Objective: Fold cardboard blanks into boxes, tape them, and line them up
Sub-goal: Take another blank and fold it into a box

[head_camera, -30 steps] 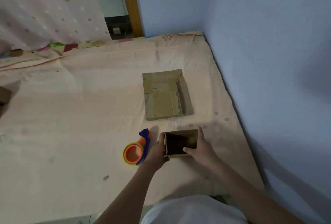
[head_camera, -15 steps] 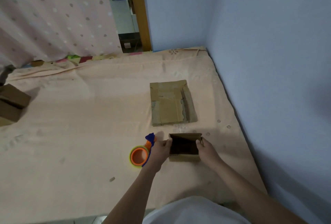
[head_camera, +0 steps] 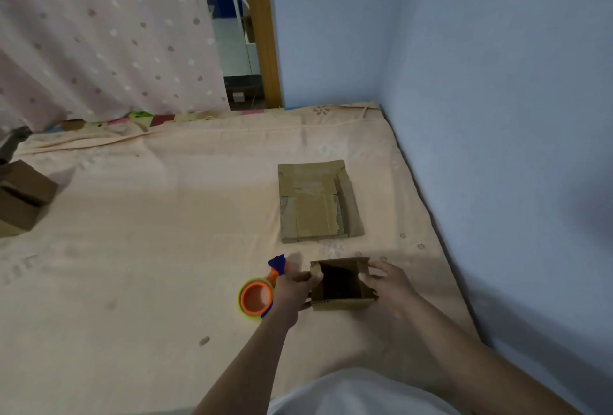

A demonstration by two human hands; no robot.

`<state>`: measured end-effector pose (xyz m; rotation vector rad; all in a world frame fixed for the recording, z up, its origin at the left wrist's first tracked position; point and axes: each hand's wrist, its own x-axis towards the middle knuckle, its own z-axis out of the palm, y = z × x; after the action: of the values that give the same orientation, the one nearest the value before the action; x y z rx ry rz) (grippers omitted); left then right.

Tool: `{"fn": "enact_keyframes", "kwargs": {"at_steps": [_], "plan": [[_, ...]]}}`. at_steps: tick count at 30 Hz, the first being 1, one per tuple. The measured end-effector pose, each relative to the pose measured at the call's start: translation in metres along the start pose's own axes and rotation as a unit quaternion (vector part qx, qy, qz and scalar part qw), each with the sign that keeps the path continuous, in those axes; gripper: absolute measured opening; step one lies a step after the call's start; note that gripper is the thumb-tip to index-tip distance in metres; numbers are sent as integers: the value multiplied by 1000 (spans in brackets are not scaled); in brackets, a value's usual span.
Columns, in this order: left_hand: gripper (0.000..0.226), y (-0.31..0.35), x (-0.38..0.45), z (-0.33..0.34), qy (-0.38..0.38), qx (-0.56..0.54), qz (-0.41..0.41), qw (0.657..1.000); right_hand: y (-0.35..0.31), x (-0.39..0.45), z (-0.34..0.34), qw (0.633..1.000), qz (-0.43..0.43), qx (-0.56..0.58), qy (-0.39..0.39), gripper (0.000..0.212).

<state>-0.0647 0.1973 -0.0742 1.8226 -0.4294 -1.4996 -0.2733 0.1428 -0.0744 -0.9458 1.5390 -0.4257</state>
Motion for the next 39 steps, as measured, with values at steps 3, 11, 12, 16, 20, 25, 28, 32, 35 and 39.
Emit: {"fn": "enact_keyframes", "kwargs": {"at_steps": [3,11,12,16,20,25,28,32,35,39], "plan": [[26,-3,6,2,16,14,2,1000,8,7,0,999,-5,-23,27,47],[19,-6,20,5,50,58,25,997,17,22,0,999,4,-7,52,38],[17,-6,20,6,55,61,26,996,17,22,1,998,4,-12,59,38],[16,-6,25,8,73,90,29,993,18,24,5,995,-5,-47,89,40],[16,-9,29,8,81,104,46,990,20,25,5,992,-17,-87,95,42],[16,-10,33,8,88,103,52,989,4,15,3,993,-68,-96,7,51],[14,-11,37,6,81,76,39,993,-5,13,-1,997,-38,-44,-43,60],[12,-19,35,8,64,54,41,996,-3,12,-1,1000,5,-6,6,47],[15,-18,38,6,52,89,56,993,-6,18,1,999,-1,3,38,36],[24,-8,38,1,2,125,48,991,-13,17,-3,1000,17,18,-2,13]]}}
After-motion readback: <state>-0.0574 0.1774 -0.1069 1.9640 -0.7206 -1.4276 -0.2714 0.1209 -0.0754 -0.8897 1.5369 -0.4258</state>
